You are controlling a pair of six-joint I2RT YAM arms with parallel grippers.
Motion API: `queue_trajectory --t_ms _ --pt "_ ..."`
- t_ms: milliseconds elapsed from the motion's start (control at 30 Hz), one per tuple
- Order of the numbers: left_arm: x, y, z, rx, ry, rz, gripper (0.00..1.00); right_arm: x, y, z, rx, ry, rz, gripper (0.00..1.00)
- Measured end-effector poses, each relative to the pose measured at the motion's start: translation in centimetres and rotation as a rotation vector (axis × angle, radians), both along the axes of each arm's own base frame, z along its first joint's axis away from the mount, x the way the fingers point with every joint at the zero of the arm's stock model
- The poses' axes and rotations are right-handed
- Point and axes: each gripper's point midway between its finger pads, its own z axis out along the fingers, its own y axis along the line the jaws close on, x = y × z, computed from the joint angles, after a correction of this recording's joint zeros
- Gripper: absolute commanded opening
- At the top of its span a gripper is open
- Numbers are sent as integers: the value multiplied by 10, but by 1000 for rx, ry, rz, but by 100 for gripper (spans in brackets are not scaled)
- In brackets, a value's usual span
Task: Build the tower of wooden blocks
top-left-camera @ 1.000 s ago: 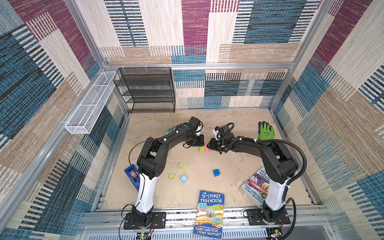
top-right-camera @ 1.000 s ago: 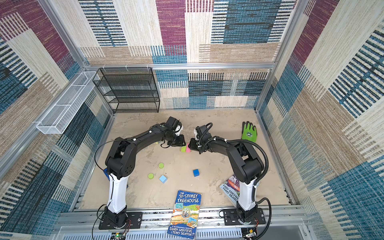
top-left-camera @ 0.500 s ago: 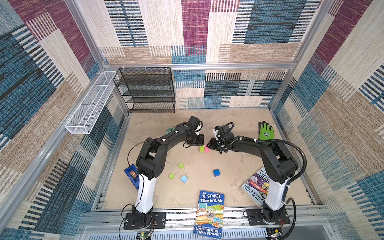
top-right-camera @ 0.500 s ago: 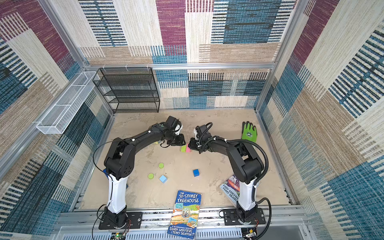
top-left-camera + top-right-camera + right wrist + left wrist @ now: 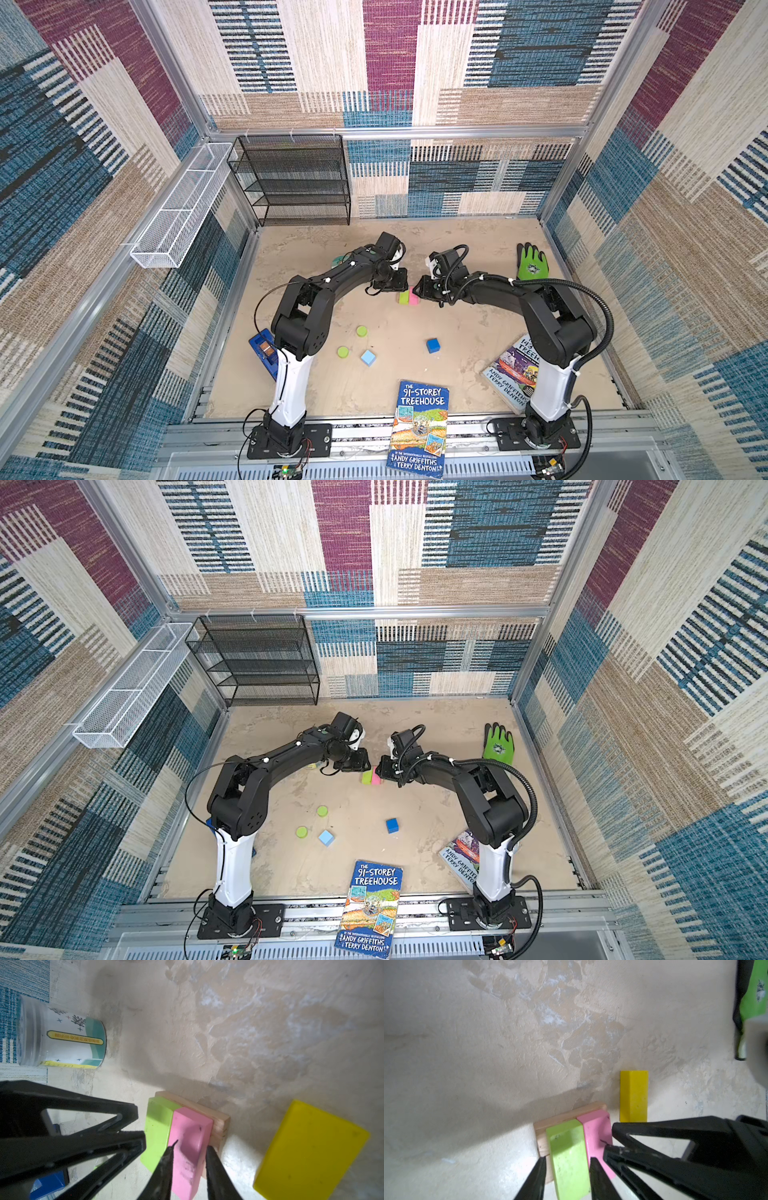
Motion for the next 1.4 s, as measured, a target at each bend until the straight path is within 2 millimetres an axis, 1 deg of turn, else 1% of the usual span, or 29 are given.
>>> queue_trajectory --t_ms 267,367,567,700,767,867,1000,1067,1167,1267,1367,1400 --pt "-3 4 20 -9 -32 4 40 -4 -4 34 29 -60 -19 43" --pt "-5 9 31 -2 -54 13 40 -11 -8 44 38 -75 -26 47" --pt "-20 22 59 8 -92 20 40 -27 -21 66 47 -117 -48 54" --pt "-39 33 76 47 -117 11 40 -40 -30 75 46 -139 -60 58" --pt "-54 39 83 81 -128 -5 41 -47 -33 77 46 -147 -63 59" --pt "-78 51 89 142 -133 -26 45 -59 -34 77 50 -143 -57 61" --pt "-113 70 84 224 -103 -59 53 -70 -34 76 53 -141 -45 63" --pt "-134 80 77 260 -69 -79 59 -74 -35 77 53 -140 -43 63" --pt "-158 96 69 312 -28 -100 65 -78 -39 79 49 -144 -48 64" --pt "-174 110 59 362 6 -109 70 -80 -42 80 41 -149 -56 64" --pt "-185 119 47 400 46 -119 79 -83 -45 77 33 -144 -59 65" --pt "-188 120 44 412 58 -125 81 -84 -45 76 31 -141 -58 65"
